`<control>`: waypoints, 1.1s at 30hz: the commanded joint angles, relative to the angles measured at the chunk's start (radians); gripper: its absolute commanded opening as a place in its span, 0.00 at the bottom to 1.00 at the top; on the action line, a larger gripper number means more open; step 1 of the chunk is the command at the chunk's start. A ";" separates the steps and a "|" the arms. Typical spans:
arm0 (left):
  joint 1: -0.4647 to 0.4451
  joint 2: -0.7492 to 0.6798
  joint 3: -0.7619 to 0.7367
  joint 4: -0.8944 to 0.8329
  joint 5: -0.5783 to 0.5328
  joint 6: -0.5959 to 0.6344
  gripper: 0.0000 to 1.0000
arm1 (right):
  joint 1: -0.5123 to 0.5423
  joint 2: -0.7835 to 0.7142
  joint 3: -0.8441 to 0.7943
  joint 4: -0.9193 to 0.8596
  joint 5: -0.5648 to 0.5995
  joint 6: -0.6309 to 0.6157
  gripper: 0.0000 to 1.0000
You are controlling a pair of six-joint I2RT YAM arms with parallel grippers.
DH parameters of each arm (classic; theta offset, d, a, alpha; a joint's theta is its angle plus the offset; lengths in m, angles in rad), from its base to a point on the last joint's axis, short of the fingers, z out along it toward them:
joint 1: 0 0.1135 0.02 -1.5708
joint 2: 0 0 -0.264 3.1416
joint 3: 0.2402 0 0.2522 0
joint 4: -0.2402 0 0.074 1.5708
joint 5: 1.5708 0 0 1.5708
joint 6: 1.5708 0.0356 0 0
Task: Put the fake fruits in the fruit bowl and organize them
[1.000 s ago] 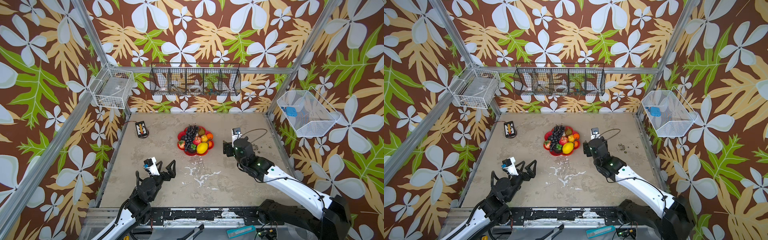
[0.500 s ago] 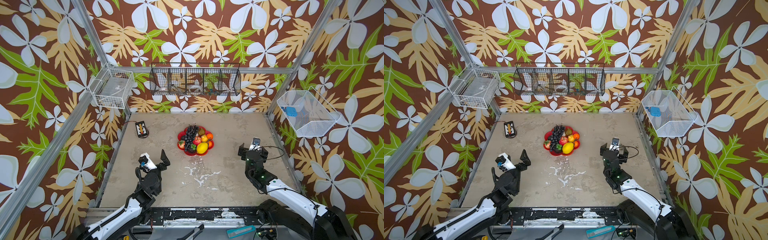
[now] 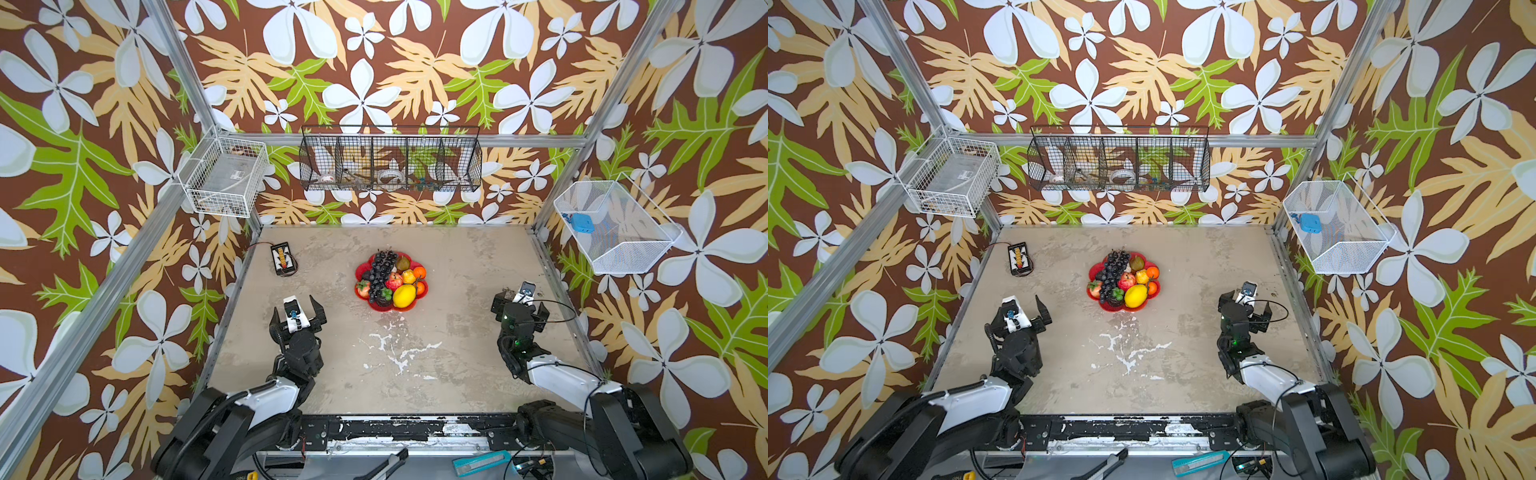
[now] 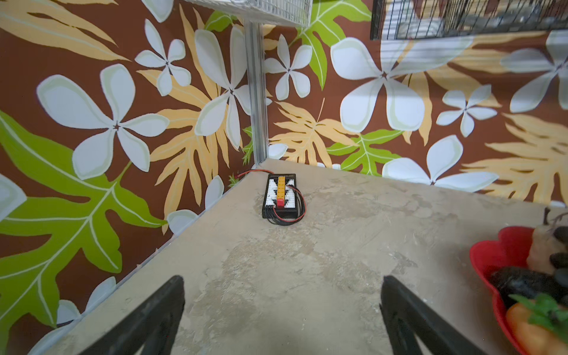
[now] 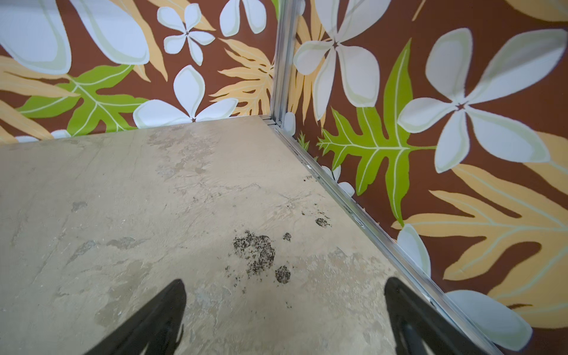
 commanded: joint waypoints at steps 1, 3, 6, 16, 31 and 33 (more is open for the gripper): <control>0.029 0.123 -0.006 0.246 0.118 0.105 1.00 | 0.001 0.072 -0.031 0.213 -0.060 -0.059 1.00; 0.027 0.162 -0.009 0.300 0.152 0.141 1.00 | 0.001 0.103 -0.028 0.242 -0.083 -0.084 1.00; 0.100 0.167 -0.029 0.299 0.320 0.046 1.00 | -0.002 0.107 -0.057 0.323 -0.163 -0.125 1.00; 0.256 0.284 0.066 0.208 0.444 -0.091 1.00 | -0.146 0.195 -0.082 0.452 -0.367 -0.070 0.99; 0.305 0.278 0.070 0.185 0.462 -0.148 1.00 | -0.150 0.254 -0.093 0.515 -0.361 -0.067 1.00; 0.305 0.278 0.070 0.185 0.461 -0.148 1.00 | -0.150 0.255 -0.093 0.516 -0.361 -0.066 1.00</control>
